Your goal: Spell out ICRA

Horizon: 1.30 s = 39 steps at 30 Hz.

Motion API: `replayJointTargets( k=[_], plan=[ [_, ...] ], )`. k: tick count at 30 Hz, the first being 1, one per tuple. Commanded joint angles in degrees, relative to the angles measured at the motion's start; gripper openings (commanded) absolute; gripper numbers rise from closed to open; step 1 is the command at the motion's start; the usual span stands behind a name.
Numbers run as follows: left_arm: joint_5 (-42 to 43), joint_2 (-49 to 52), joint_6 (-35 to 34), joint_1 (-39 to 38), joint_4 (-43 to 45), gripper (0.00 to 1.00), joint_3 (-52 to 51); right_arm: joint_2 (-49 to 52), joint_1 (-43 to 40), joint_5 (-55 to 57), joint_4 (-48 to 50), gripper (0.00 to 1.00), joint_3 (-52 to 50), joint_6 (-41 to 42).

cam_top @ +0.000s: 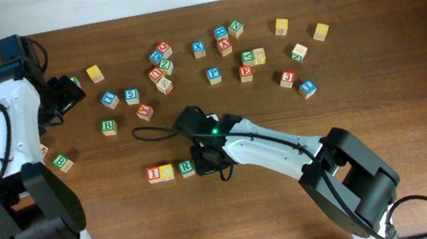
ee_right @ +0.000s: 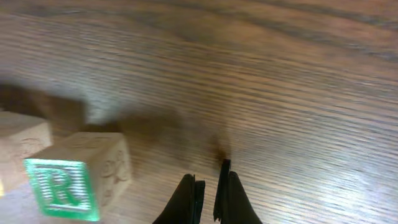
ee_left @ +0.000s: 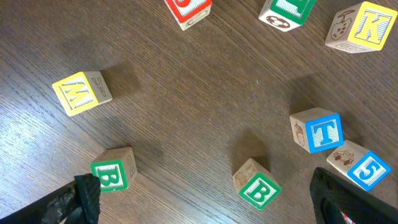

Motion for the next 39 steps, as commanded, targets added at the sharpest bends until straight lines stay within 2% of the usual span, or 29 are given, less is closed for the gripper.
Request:
replayJointTargets(
  k=[1,27,39],
  plan=[
    [0.2,0.4,0.1,0.5,0.0,0.99,0.5,0.3,0.6,-5.0,1.4,0.04,-0.1,0.5],
    [0.2,0.4,0.1,0.5,0.0,0.99,0.5,0.3,1.0,-9.5,6.9,0.04,-0.1,6.6],
    [0.2,0.4,0.1,0.5,0.0,0.99,0.5,0.3,1.0,-9.7,3.9,0.04,-0.1,6.6]
  ],
)
